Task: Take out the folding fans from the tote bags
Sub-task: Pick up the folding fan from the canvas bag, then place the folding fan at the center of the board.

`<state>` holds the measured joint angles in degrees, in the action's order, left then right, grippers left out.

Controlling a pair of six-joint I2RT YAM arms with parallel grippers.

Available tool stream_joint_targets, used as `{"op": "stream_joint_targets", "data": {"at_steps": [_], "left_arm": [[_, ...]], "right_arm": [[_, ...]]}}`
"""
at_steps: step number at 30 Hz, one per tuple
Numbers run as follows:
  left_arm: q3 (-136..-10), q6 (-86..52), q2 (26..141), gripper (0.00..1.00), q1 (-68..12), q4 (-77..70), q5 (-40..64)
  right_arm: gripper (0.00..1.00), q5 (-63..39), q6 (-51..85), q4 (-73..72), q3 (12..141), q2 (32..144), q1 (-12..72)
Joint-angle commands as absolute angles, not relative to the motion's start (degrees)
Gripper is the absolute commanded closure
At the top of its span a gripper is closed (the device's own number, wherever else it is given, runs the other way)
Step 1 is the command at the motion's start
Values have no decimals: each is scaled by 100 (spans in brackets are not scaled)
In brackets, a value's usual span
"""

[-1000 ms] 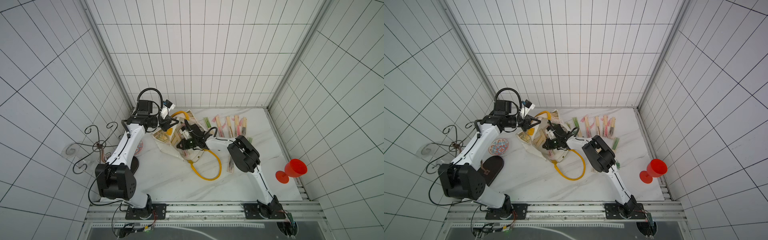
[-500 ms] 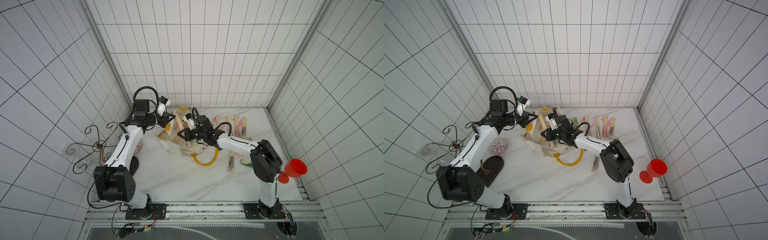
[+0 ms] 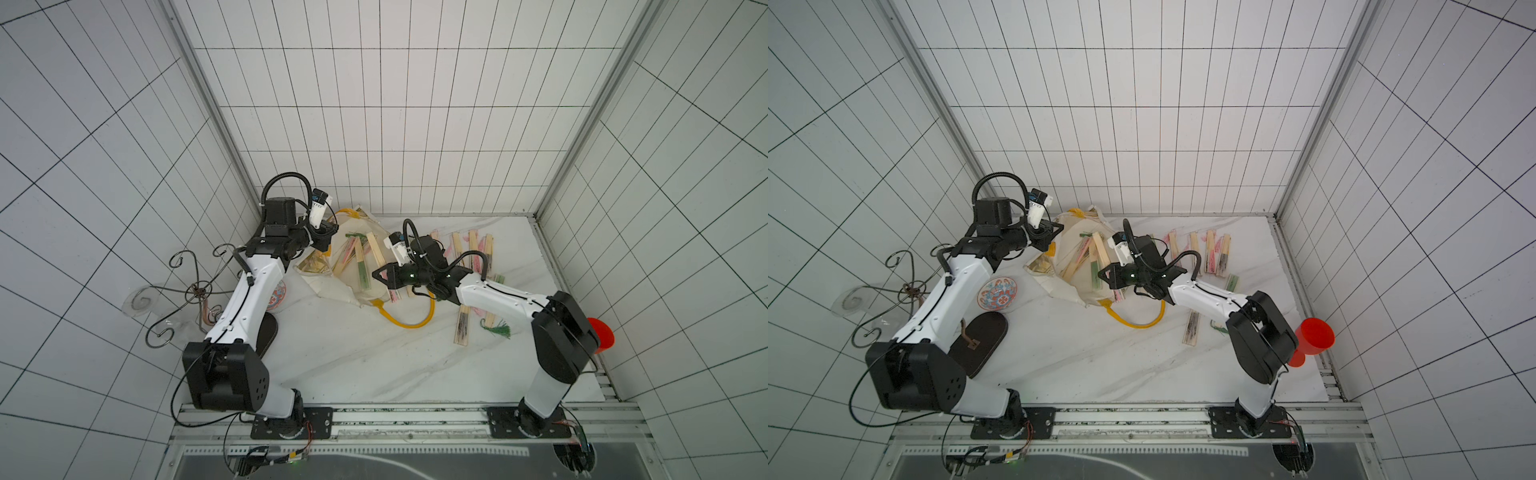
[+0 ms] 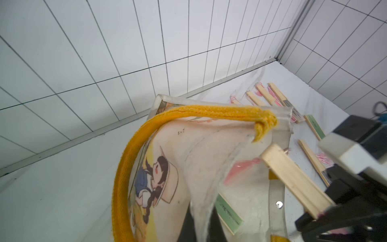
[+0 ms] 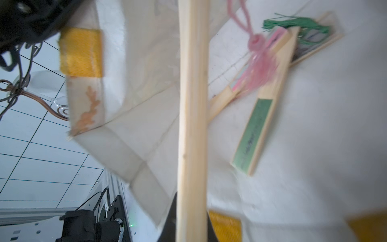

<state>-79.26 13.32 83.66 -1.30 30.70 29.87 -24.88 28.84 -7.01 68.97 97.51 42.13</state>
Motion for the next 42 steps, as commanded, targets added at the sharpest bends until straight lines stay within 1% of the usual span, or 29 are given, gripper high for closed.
{"op": "stream_joint_targets", "data": {"at_steps": [1,5,10,16,22,25,34,42], "left_arm": [[-7896,1440,8070,100,-71,2705,2531],[-7849,1468,7954,100,-53,2693,2275],[-7867,1537,7923,100,-53,2768,2167],[-7835,1600,7910,100,-52,2768,2184],[-7772,1548,7858,100,-53,2698,2298],[-7753,1513,7849,100,-53,2691,2329],[-7701,1442,7805,100,-53,2619,2449],[-7652,1381,7796,100,-53,2529,2548]], "right_arm": [[100,-2571,2858,-622,6174,9159,4140],[100,-2451,2978,-472,5582,8434,4092],[100,-2042,3397,-258,4790,7452,4011],[100,-1995,4265,-243,3734,6858,3735],[100,-2147,4676,-323,3170,7074,3627],[100,-2152,4863,-290,3114,7317,3587],[100,-2352,4737,-333,3303,8345,3428],[89,-2277,4544,-338,3454,8974,3384]]}}
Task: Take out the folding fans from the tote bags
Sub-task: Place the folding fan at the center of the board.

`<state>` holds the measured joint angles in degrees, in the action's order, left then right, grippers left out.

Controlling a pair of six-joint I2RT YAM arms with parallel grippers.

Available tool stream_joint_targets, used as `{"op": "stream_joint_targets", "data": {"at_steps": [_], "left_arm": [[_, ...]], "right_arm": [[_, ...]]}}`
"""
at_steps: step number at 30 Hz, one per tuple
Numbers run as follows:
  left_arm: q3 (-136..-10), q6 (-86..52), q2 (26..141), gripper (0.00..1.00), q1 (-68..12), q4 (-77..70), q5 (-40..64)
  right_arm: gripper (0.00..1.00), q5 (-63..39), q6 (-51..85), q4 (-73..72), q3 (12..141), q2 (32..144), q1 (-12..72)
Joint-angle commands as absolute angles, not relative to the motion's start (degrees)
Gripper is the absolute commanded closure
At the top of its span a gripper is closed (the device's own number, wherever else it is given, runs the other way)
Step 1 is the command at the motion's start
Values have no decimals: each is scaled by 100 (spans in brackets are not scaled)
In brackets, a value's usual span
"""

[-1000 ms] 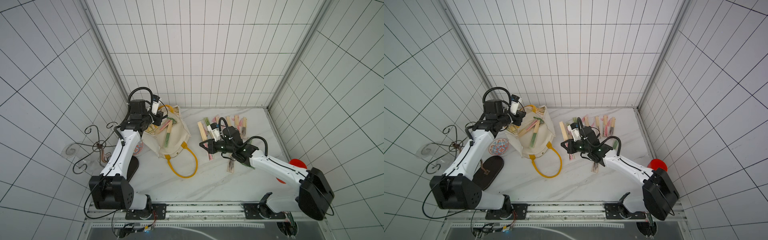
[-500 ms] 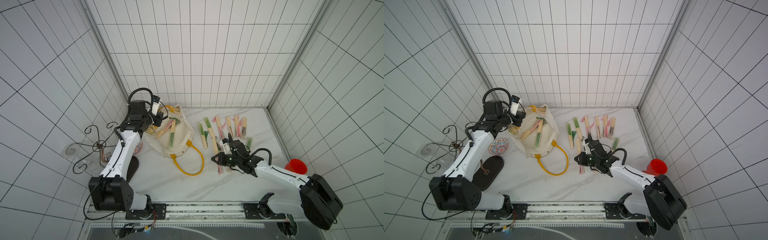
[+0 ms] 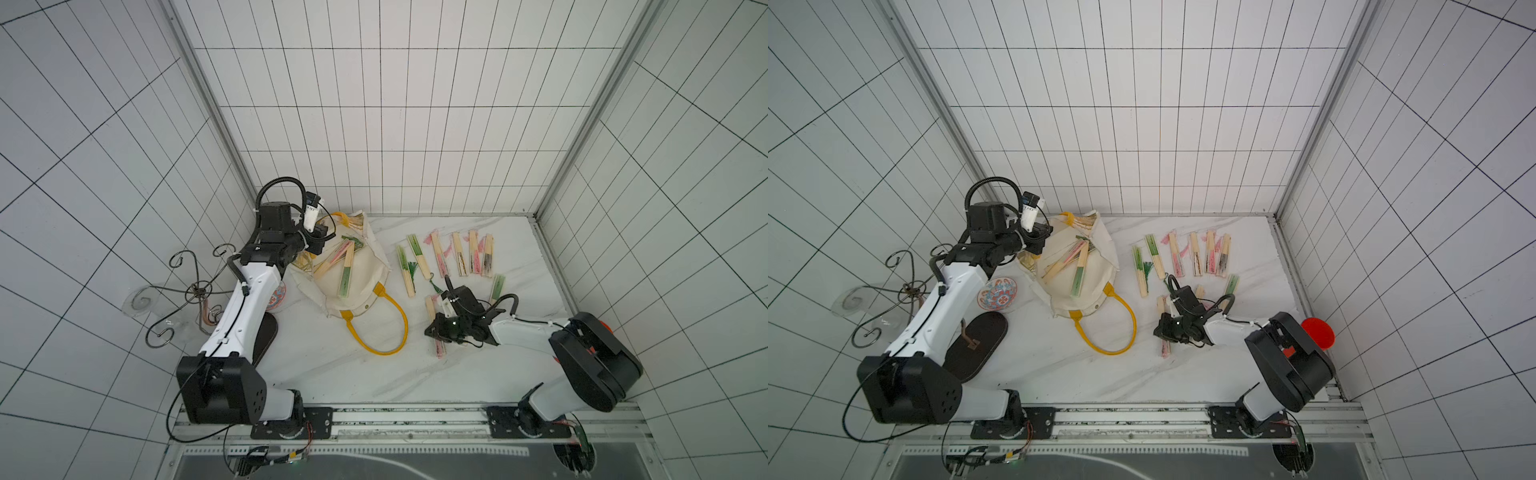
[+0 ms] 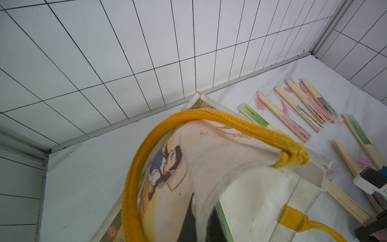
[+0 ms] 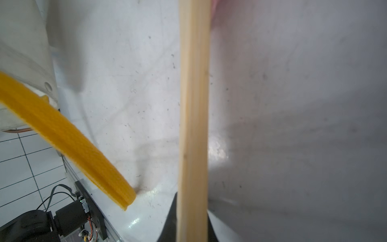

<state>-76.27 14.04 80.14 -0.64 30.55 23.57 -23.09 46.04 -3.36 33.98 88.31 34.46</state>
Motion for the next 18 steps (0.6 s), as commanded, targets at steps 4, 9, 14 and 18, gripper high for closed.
{"op": "stream_joint_targets", "data": {"at_steps": [4,9,14,18], "left_arm": [[-7641,1357,7796,100,-53,2497,2645],[-7637,1339,7787,100,-53,2470,2681],[-7636,1319,7776,100,-53,2444,2733],[-7630,1303,7778,100,-53,2426,2743]], "right_arm": [[80,-2144,4535,-252,3437,9097,3367],[77,-1862,4537,-70,3374,8934,3357],[68,-1364,4369,487,3489,8731,3357],[67,-1214,4290,662,3480,8597,3357]]}}
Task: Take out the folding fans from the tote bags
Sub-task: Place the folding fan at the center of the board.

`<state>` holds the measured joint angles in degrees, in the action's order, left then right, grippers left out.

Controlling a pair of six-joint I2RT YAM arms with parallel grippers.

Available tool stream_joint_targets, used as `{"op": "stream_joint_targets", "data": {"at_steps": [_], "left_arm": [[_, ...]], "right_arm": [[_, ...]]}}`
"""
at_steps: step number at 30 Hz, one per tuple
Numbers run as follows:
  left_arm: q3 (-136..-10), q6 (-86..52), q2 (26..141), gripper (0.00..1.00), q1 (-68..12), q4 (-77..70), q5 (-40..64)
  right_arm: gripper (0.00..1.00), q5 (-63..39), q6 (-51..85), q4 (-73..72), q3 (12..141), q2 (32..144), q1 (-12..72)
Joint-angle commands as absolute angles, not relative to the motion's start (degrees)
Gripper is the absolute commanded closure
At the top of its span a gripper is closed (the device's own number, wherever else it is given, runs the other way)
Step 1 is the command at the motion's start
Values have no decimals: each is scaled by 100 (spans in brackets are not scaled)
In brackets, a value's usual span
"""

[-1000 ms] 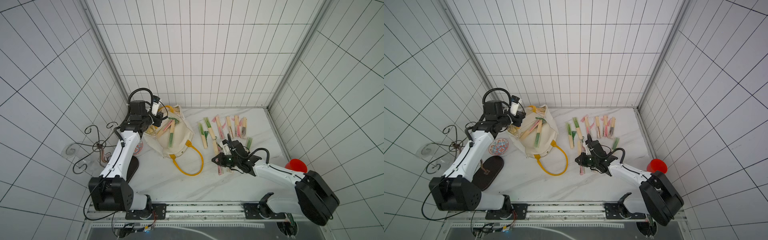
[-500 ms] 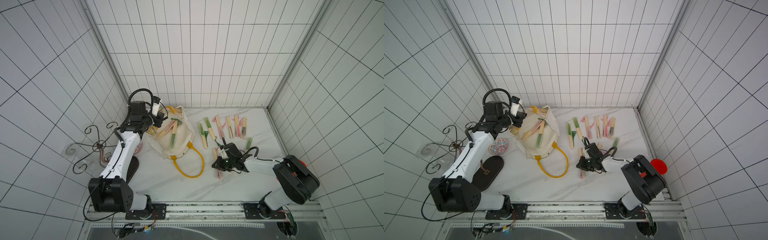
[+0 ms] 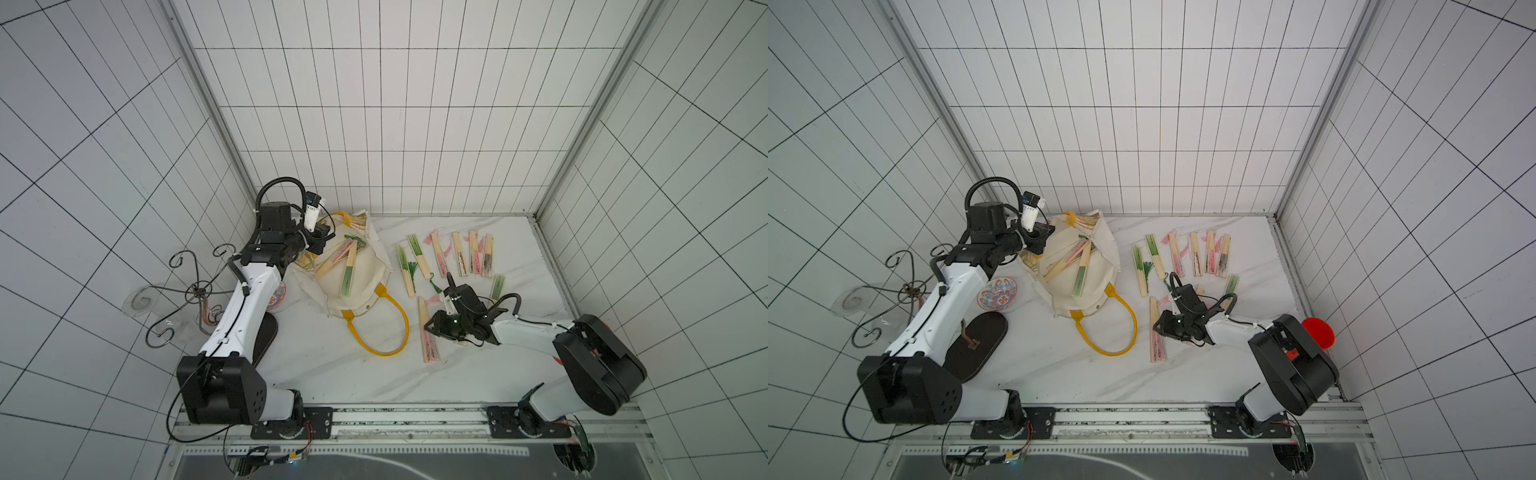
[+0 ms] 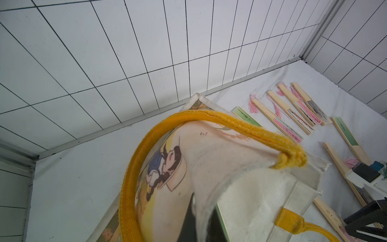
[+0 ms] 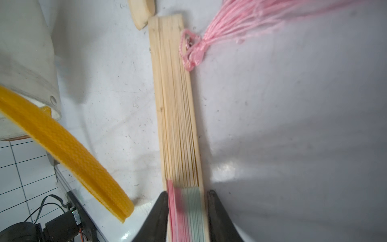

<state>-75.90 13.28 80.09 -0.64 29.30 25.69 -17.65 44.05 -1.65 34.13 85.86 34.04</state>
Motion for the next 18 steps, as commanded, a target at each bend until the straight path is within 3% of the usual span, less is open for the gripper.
{"op": "stream_joint_targets", "data": {"at_steps": [1,11,18], "left_arm": [[-7631,1305,7778,100,-53,2425,2742],[-7614,1293,7787,100,-53,2425,2742],[-7636,1273,7753,100,-53,2443,2908]], "right_arm": [[66,-1196,4266,704,3489,8572,3358],[67,-1216,3814,1134,3736,8311,3425],[61,-538,3268,1918,4623,7614,3756]]}}
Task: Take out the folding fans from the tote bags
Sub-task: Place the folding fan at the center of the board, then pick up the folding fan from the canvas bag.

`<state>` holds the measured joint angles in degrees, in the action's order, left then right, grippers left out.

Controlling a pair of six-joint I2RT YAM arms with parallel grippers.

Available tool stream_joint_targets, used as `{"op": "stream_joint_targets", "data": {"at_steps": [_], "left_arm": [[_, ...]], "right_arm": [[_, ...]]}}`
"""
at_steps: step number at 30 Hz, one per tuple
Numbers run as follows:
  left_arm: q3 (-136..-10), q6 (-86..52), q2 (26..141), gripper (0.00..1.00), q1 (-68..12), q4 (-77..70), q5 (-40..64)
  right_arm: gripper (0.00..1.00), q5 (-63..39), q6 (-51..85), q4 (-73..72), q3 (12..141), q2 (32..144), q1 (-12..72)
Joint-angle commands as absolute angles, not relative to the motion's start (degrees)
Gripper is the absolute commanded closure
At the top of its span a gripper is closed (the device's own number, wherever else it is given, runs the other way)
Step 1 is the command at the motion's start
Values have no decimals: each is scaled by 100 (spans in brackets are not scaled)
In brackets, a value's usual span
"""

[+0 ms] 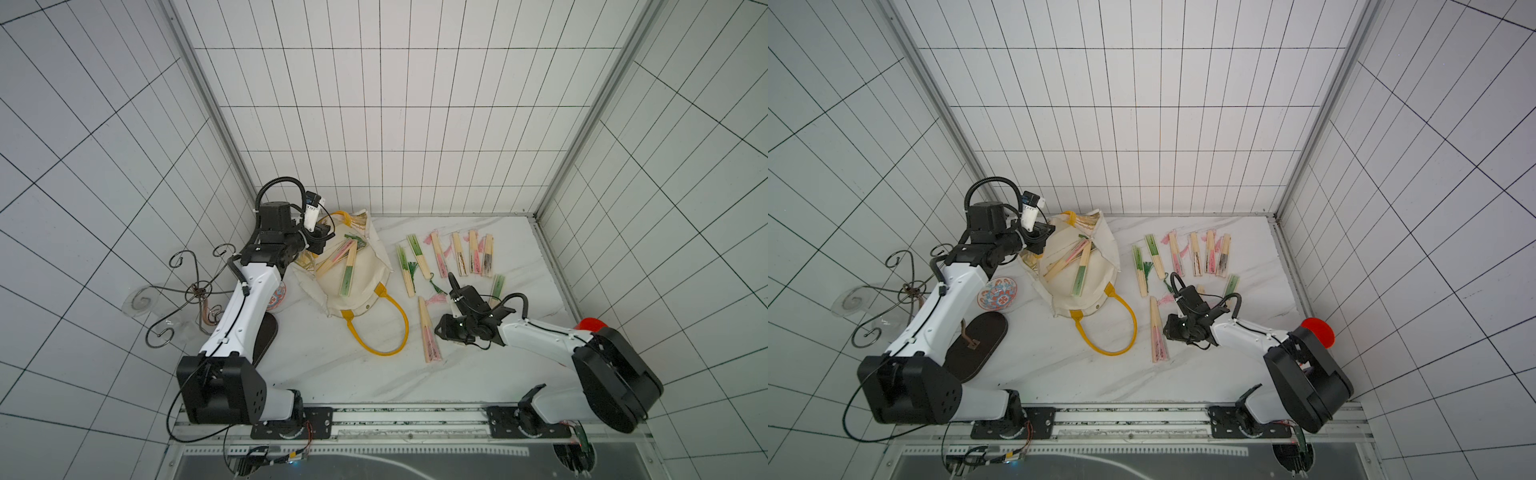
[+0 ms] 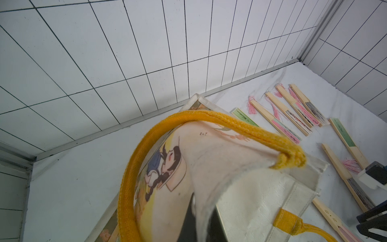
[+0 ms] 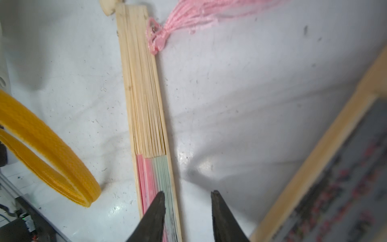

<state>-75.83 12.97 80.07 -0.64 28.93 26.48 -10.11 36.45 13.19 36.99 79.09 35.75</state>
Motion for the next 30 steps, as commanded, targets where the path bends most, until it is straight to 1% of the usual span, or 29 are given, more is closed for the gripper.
{"op": "stream_joint_targets", "data": {"at_steps": [1,4,7,13,18,26,30], "left_arm": [[-7629,1257,7752,100,-53,2443,2946],[-7646,1197,7743,100,-53,2421,3024],[-7639,1104,7735,100,-53,2375,3097],[-7630,857,7752,100,-62,2288,3267],[-7629,737,7787,100,-88,2294,3263],[-7516,305,7839,100,-112,2070,3180],[-7438,97,7849,100,-119,1942,3207]], "right_arm": [[61,-379,3170,2003,4816,7550,3850],[62,85,2801,2105,5418,7545,4227],[63,367,2425,2039,6021,7835,4594],[63,1036,1644,1796,7380,8953,5320],[61,1213,1381,1481,8349,9963,5722],[52,940,1689,1090,9416,11327,5710],[49,777,2158,1023,9804,11850,5489]]}}
